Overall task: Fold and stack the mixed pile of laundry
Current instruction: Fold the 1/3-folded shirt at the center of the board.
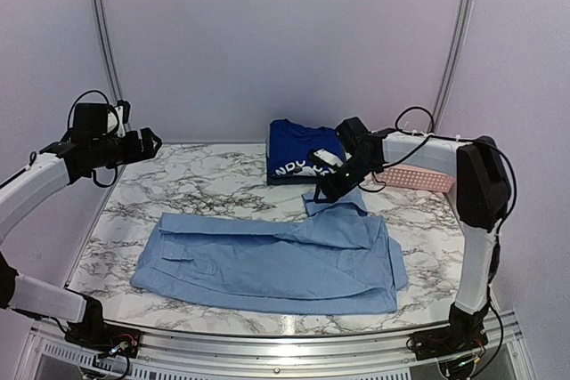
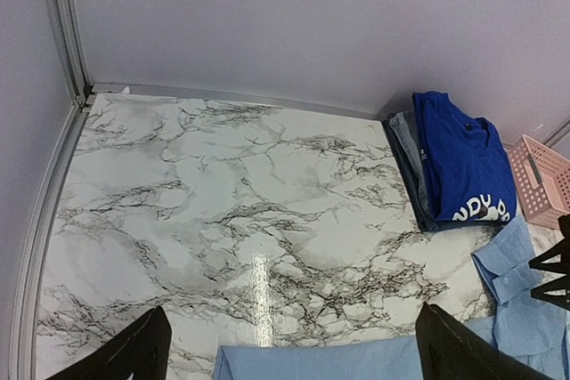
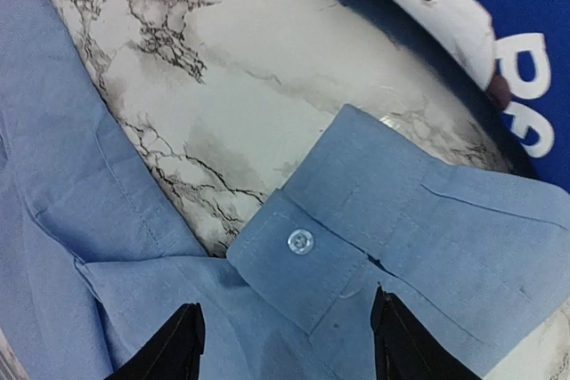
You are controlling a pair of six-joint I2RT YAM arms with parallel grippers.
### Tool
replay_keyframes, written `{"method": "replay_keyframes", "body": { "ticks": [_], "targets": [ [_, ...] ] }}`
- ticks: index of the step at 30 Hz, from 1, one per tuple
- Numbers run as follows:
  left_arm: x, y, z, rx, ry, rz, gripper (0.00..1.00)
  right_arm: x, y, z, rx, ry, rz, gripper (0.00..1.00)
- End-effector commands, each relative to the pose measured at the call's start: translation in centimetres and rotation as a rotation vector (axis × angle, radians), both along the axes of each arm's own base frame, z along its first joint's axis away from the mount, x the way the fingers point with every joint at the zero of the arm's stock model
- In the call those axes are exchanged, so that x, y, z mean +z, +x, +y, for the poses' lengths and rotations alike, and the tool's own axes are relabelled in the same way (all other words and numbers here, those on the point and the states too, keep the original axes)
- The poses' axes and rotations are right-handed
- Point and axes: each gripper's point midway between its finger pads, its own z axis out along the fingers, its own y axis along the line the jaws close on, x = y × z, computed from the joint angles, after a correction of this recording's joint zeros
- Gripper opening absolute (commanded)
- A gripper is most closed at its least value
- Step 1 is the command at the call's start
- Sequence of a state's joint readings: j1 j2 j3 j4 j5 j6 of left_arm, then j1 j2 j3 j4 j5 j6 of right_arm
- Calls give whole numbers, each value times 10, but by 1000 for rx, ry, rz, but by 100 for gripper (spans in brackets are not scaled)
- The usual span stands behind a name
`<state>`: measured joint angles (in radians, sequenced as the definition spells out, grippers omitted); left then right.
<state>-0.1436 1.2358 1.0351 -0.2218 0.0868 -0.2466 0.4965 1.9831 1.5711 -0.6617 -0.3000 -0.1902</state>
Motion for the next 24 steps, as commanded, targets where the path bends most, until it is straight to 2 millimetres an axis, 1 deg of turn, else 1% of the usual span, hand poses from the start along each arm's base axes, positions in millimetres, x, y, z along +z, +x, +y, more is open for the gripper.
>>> {"method": "replay_keyframes", "body": {
  "ticks": [1,5,8,10,12,13,15,19,21,24],
  "targets": [
    [11,3,-7,-33,-19,-23,99,-10,9,8,61,-84,-37,60],
    [8,5,-9,-43,-26,-12,99,-38,12,13,73,-147,-19,61],
    [6,8,-8,-34,-17,-8,99,-56,16,11,64,-214,-32,61],
    [6,9,-7,-33,-11,-10,99,-63,21,9,47,-263,-47,56],
    [8,11,-7,-33,-9,-13,99,-60,28,5,24,-293,-76,46],
    [8,11,-7,-34,-6,-15,99,-55,31,5,17,-293,-91,41],
    [11,13,-8,-37,-6,-19,99,-37,37,8,10,-272,-126,31],
    [14,14,-13,-64,-14,-27,99,16,43,22,17,-172,-205,18],
    [18,15,-15,-76,-16,-33,99,44,41,29,34,-111,-240,10],
    [25,14,-24,-105,-17,-51,99,79,31,40,83,-7,-259,0]
  ]
}}
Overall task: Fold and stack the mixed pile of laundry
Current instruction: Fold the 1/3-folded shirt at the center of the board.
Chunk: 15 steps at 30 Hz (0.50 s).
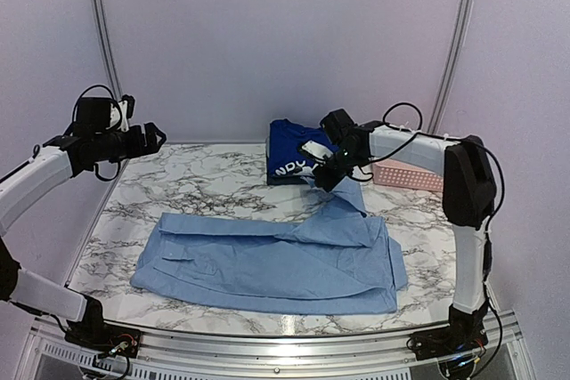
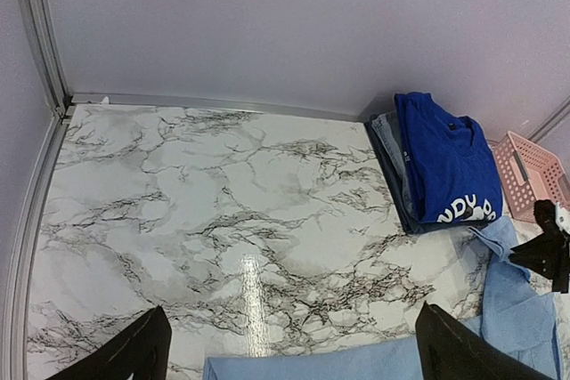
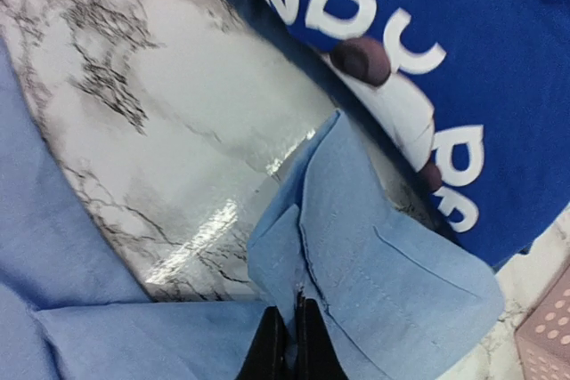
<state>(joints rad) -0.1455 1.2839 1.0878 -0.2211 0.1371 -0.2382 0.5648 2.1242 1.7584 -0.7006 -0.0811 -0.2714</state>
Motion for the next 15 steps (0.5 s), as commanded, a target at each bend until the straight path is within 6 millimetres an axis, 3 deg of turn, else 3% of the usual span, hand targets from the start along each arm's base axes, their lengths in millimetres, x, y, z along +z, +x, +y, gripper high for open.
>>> {"method": "replay_keyframes", "body": {
  "ticks": [1,7,11,15],
  "targets": [
    [22,3,-18,-72,4,-58,99,101,-7,26,97,212,-115,0],
    [45,-23,-79,-278,82,-144,98,168,-59,47,286,444,-84,0],
    [66,-55,-131,-451,107,-208,97,209,-99,55,413,591,-50,0],
    [79,-94,-184,-635,104,-222,95,233,-137,57,534,707,13,0]
  ]
}}
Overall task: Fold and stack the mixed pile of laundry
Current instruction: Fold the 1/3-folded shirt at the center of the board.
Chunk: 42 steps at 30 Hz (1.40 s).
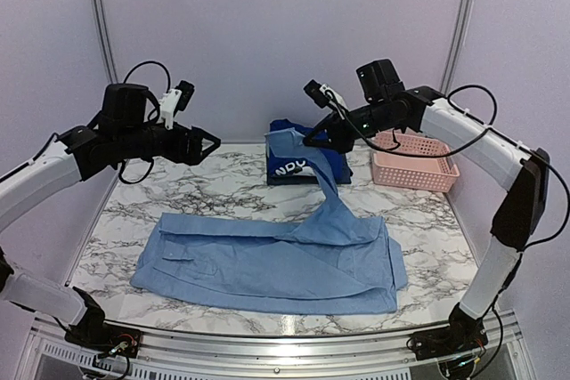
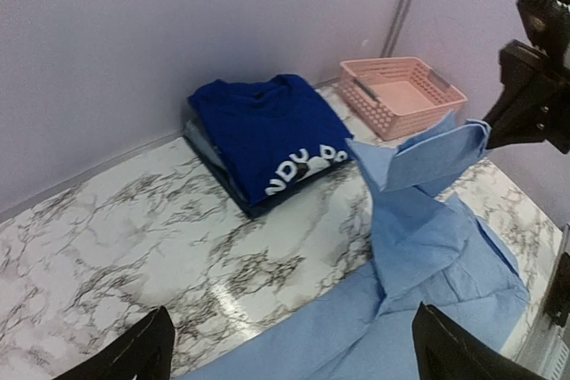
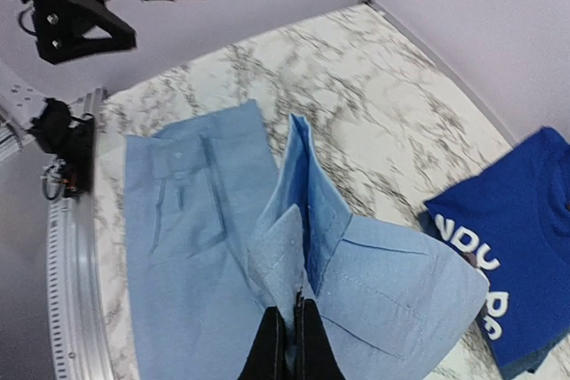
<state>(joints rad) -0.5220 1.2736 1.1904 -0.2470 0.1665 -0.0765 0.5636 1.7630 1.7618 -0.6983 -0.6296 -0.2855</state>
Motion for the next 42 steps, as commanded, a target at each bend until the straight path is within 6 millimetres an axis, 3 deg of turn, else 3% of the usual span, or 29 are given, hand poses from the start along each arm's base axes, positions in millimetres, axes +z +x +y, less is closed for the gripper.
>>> {"method": "replay_keyframes", "body": {
  "ticks": [1,6,9,13,17,21,23,25,29,30,33,35,37,38,40,42],
  "targets": [
    [38,-45,-47,-194,17,-74,94,31,-57,10,227,155,83,0],
    [40,-82,-87,-296,108,-90,92,23,-84,11,300,171,140,0],
    [39,-94,-101,-325,142,-82,91,16,-100,14,336,162,166,0],
    [19,-111,-127,-396,237,-52,91,16,-116,19,381,168,176,0],
    [4,-111,-140,-394,324,-60,90,22,-128,20,415,182,180,0],
    [-2,-117,-149,-438,354,-67,82,30,-140,16,438,203,175,0],
    [-3,-122,-155,-472,349,-64,74,29,-144,14,444,208,179,0],
    [-6,-127,-161,-503,340,-50,58,30,-147,12,450,213,180,0],
    [-6,-141,-173,-580,302,-15,7,30,-150,9,450,216,170,0],
    [-5,-143,-175,-589,291,-8,0,30,-150,9,450,216,167,0],
    [5,-151,-180,-613,229,25,0,30,-146,9,427,206,149,0],
    [18,-152,-183,-584,162,71,0,28,-133,9,359,171,109,16],
    [31,-143,-182,-487,79,123,0,27,-101,1,185,110,41,41],
    [39,-134,-180,-411,18,162,0,29,-82,-11,90,88,6,49],
    [49,-115,-177,-276,-124,262,0,43,-59,-32,-41,99,-56,61],
    [58,-98,-177,-160,-254,343,0,63,-50,-49,-139,154,-127,72]
  ]
}}
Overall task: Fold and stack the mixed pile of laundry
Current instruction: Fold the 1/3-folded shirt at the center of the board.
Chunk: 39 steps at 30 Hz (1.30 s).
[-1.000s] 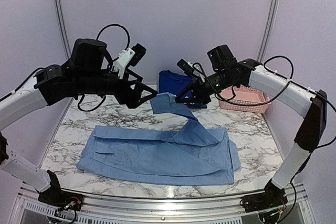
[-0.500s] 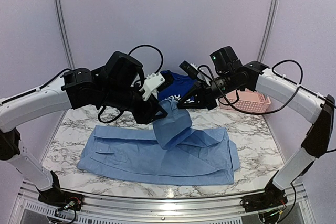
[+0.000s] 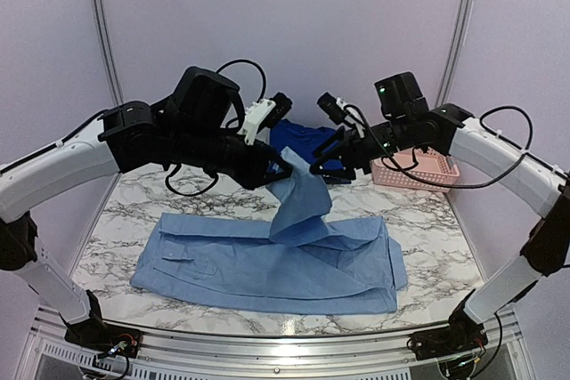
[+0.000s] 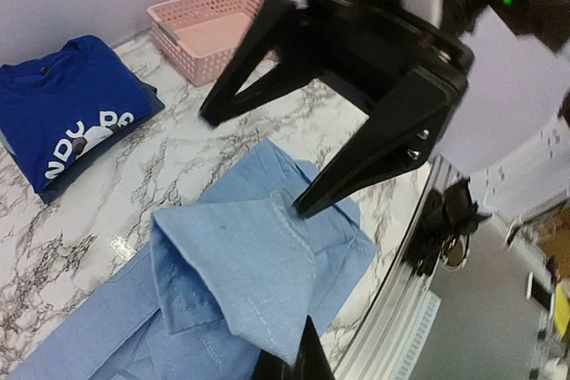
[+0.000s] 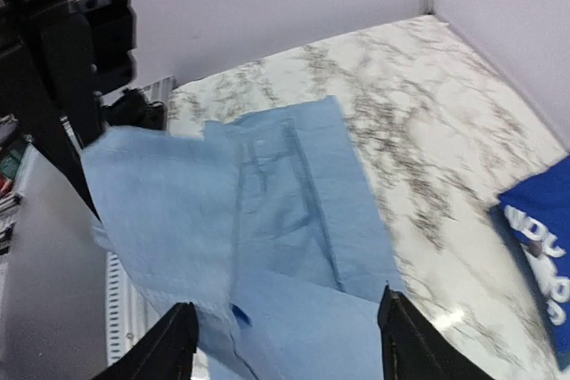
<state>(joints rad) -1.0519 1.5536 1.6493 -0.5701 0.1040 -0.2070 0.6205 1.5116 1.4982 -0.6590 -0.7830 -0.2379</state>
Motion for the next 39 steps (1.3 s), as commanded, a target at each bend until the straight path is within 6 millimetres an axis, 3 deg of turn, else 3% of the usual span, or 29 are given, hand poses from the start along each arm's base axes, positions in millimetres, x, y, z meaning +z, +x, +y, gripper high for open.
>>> {"method": "replay_keyframes", "body": {
  "ticks": [1,4,6,10,14,20,24,26,29,32,33,35,37,38,39],
  "targets": [
    [37,44,2,357,-285,267,0,57,44,-48,-344,82,-219,75],
    [42,68,0,559,-403,398,0,81,51,-70,-500,139,-291,77],
    [45,76,-7,629,-473,492,0,88,48,-73,-528,158,-303,76],
    [48,86,-14,741,-580,637,0,81,30,-50,-442,154,-273,76],
    [34,88,-15,834,-630,770,0,76,9,-26,-376,129,-312,81],
    [43,88,-15,853,-683,825,0,51,6,0,-388,16,-391,84],
    [48,85,-15,838,-688,837,0,40,12,9,-407,-54,-460,80],
    [48,84,-13,836,-687,834,0,38,20,9,-435,-85,-488,73],
    [48,82,-7,851,-692,832,0,40,28,13,-443,-114,-512,41],
    [49,82,-2,852,-690,804,0,49,28,15,-437,-95,-521,2],
    [52,83,1,850,-690,780,0,54,25,16,-429,-72,-520,0],
    [61,87,14,846,-689,690,29,61,16,13,-407,-23,-518,0],
    [75,92,35,828,-690,555,71,75,-3,12,-309,81,-507,0],
    [85,94,48,814,-684,469,87,84,-12,6,-268,138,-501,0],
    [94,95,61,792,-663,373,97,91,-20,2,-222,189,-488,0]
  ]
}}
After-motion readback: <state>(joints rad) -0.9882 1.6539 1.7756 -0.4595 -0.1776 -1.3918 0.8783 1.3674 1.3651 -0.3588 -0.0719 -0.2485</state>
